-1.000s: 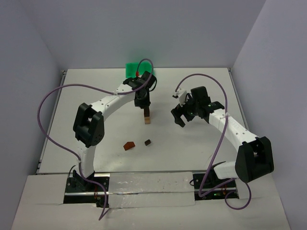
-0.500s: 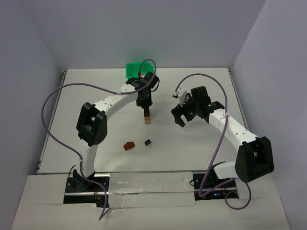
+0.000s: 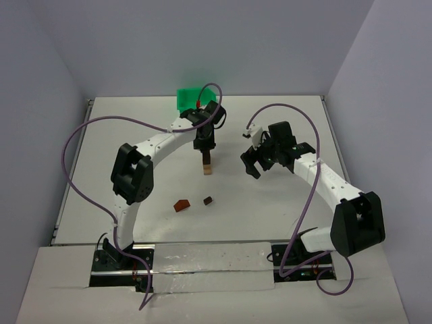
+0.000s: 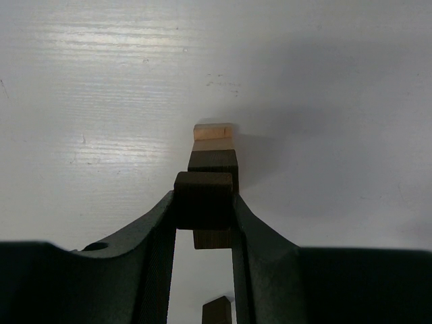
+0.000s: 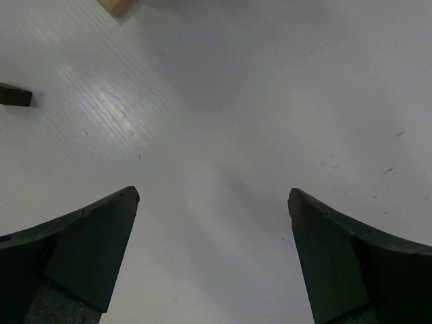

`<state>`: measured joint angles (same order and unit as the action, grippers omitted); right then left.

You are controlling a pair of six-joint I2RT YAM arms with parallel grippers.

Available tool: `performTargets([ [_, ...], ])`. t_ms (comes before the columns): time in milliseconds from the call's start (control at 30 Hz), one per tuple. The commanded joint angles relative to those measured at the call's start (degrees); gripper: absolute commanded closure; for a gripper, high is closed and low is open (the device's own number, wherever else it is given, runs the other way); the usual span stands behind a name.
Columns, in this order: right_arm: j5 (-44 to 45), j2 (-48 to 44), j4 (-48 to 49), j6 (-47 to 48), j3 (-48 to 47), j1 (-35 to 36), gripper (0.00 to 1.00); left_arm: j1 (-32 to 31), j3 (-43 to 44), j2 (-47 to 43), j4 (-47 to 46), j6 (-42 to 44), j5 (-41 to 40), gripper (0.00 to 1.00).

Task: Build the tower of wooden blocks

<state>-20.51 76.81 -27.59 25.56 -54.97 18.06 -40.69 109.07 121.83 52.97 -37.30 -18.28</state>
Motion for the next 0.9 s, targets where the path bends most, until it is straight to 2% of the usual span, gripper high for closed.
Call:
performTargets([
  [0,0.08,0.44,1.49,0.23,-2.74,-0.40,0.00,-0.62,2.94,0.38,0.30,-0.14,-0.75,0.83],
  [700,-0.41,0.39,1.49,0.19,-2.60,-0.45,0.00,-0.62,3.43,0.96,0.47,-0.41,-1.67,0.75],
  [867,-0.47,0.33,1.49,0.26,-2.58,-0.42,0.00,-0.64,3.73,1.09,0.52,-0.49,-1.65,0.70],
])
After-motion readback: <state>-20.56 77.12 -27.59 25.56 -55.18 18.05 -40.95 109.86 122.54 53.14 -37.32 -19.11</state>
